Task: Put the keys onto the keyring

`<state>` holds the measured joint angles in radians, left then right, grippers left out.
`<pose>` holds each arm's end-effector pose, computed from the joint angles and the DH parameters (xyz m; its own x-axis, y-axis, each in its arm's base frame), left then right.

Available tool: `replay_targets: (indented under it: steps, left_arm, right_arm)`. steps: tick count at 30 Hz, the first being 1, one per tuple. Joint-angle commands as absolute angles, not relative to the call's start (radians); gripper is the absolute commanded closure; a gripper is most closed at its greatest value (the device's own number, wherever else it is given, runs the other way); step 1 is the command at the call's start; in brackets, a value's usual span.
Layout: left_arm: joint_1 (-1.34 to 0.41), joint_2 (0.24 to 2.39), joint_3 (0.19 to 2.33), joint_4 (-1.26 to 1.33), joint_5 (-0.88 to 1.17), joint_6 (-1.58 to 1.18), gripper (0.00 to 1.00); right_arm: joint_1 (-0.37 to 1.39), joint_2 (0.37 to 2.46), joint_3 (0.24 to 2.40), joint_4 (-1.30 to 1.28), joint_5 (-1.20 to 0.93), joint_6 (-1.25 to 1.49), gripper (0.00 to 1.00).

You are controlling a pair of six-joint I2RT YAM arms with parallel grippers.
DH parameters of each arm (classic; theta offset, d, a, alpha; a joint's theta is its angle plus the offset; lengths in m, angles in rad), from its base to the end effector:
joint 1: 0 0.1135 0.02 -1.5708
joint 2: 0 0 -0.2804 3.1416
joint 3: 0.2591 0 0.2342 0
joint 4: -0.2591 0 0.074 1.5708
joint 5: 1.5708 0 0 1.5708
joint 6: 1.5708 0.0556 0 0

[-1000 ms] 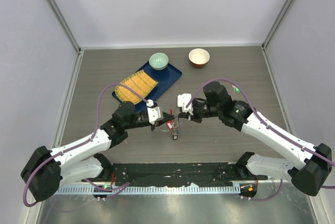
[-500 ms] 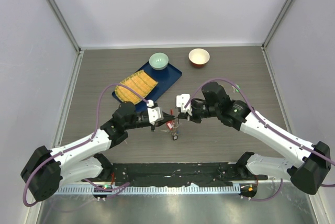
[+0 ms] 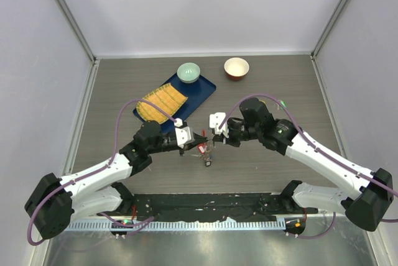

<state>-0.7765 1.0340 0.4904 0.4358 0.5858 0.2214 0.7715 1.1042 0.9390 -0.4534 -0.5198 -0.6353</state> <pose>0.1361 -0.1768 0.2758 0.1395 0.1195 -0.9830 0.9691 0.1876 0.1603 0.1432 0.1778 0.3150 0.1966 -0.5272 -0.8267 -0.9672 0.0338 -0.2516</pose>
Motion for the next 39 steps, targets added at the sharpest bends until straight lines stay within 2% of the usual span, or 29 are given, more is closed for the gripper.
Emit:
replay_targets:
  steps: [1, 15, 29, 35, 39]
  left_arm:
    - [-0.773, 1.025, 0.534, 0.499, 0.584, 0.232, 1.00]
    - [-0.773, 1.031, 0.532, 0.497, 0.623, 0.248, 1.00]
    - [-0.775, 1.060, 0.581, 0.422, 0.726, 0.405, 1.00]
    - [-0.796, 1.060, 0.609, 0.368, 0.658, 0.501, 1.00]
    - [-0.850, 1.072, 0.655, 0.272, 0.534, 0.583, 1.00]
  right_arm:
    - [0.779, 1.066, 0.988, -0.475, -0.508, -0.653, 0.99]
    - [0.782, 1.074, 0.988, -0.443, -0.535, -0.643, 0.99]
    - [0.784, 1.000, 0.953, -0.460, -0.466, -0.612, 0.99]
    - [0.790, 0.979, 0.931, -0.451, -0.416, -0.615, 0.99]
    - [0.795, 0.965, 0.923, -0.446, -0.377, -0.626, 0.99]
